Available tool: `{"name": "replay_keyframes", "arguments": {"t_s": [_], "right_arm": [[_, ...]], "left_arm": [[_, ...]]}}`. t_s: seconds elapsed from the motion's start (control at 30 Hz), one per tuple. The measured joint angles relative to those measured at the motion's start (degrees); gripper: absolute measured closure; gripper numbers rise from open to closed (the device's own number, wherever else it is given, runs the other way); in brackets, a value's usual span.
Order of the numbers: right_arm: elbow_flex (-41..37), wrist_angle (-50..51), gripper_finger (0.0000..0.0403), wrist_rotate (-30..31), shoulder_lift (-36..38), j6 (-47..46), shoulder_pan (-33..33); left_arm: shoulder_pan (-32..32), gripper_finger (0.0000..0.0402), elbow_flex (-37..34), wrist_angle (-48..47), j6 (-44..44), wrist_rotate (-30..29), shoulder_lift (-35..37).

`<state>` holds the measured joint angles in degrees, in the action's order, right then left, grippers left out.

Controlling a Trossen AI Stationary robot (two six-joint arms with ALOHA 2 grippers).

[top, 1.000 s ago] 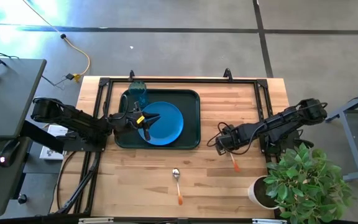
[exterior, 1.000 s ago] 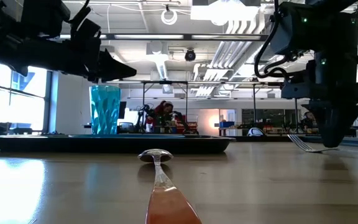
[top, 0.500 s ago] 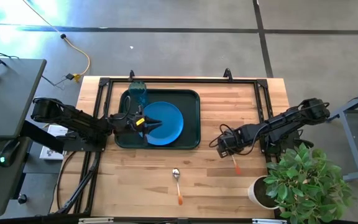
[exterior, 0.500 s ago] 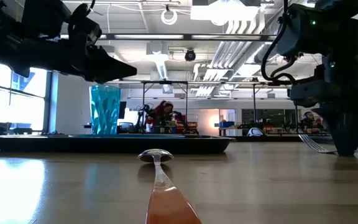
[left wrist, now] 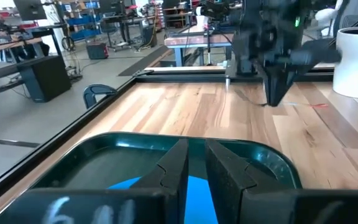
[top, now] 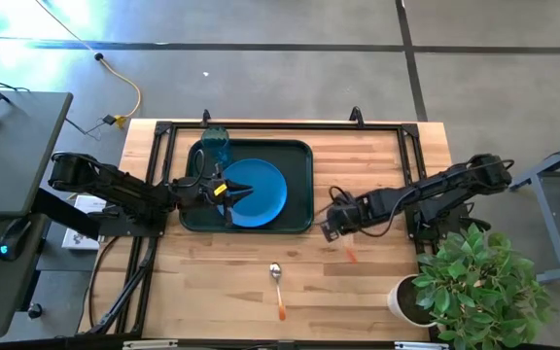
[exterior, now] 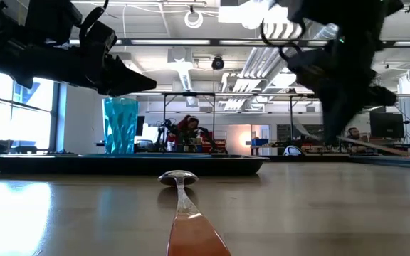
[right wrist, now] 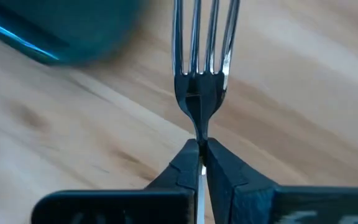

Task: Pick and place plate/cup/fork/spoon on tray
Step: Put the orange fork on the black tray to the right of the blue plate

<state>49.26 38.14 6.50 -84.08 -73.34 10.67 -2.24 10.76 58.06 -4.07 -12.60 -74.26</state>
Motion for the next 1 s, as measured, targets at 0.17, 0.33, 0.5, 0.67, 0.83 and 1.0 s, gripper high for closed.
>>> {"name": "replay_keyframes", "arguments": {"t_s": [0.17,0.33,0.5,0.67,0.83,1.0], "right_arm": [[4.9,-2.4,0.0399,4.1,0.0,3.7,-5.2],[5.4,-15.6,0.0399,5.0,-1.5,10.2,-12.5],[5.4,-22.5,0.0399,3.9,-6.1,15.4,-19.9],[5.4,-29.3,0.0399,-0.8,-11.4,18.0,-24.4],[5.4,-34.8,0.0399,-5.3,-16.8,19.2,-26.8],[5.4,-36.5,0.0398,-5.5,-19.9,19.7,-28.5]], "left_arm": [[0.0,0.0355,0.0,-0.8,1.0,0.0,0.0],[0.0,0.0355,0.0,-1.4,1.0,-0.5,0.0],[0.0,0.0355,0.0,-1.5,1.9,-0.6,0.0],[0.0,0.0355,0.0,-2.1,1.8,-0.8,0.0],[0.0,0.0355,0.0,-3.9,1.5,-0.8,0.0],[-0.3,0.0355,0.0,-4.1,0.5,-0.8,0.0]]}}
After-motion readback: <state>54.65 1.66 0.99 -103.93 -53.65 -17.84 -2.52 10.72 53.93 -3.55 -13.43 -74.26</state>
